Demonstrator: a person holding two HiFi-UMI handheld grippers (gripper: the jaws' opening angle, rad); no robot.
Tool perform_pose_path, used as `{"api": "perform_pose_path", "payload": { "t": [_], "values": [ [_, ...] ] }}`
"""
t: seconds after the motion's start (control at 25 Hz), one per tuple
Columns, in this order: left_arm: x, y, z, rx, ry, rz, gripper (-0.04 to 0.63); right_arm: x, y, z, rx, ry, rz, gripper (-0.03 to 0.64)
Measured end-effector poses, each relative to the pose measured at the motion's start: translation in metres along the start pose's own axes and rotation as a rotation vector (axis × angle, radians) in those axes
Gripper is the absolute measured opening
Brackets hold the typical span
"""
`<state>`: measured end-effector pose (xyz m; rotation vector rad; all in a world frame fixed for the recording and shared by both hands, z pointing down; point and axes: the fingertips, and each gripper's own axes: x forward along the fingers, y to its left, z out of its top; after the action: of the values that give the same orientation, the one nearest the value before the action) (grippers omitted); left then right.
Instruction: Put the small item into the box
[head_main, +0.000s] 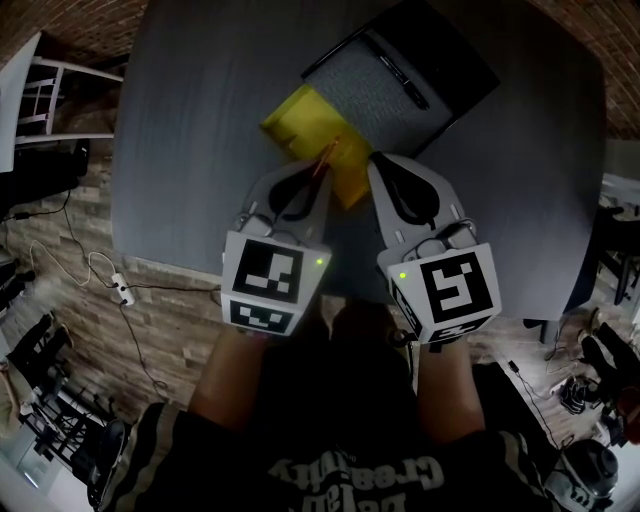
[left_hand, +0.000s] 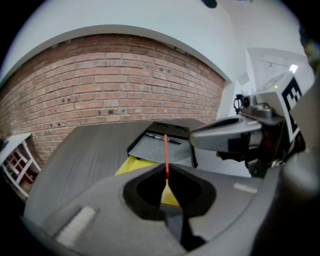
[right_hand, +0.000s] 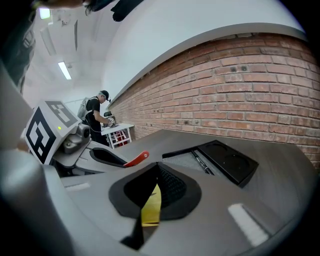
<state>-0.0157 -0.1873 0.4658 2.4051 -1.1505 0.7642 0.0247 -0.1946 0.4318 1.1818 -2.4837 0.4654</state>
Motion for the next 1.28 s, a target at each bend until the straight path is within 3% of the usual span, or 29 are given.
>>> {"api": "perform_pose_path", "payload": {
  "t": [1.28],
  "values": [
    [0.023, 0.001, -0.033, -0.029, 0.060, -0.011, 0.014, 0.010, -0.002, -0.035, 0.029, 0.042, 0.019, 0.006]
  ]
}}
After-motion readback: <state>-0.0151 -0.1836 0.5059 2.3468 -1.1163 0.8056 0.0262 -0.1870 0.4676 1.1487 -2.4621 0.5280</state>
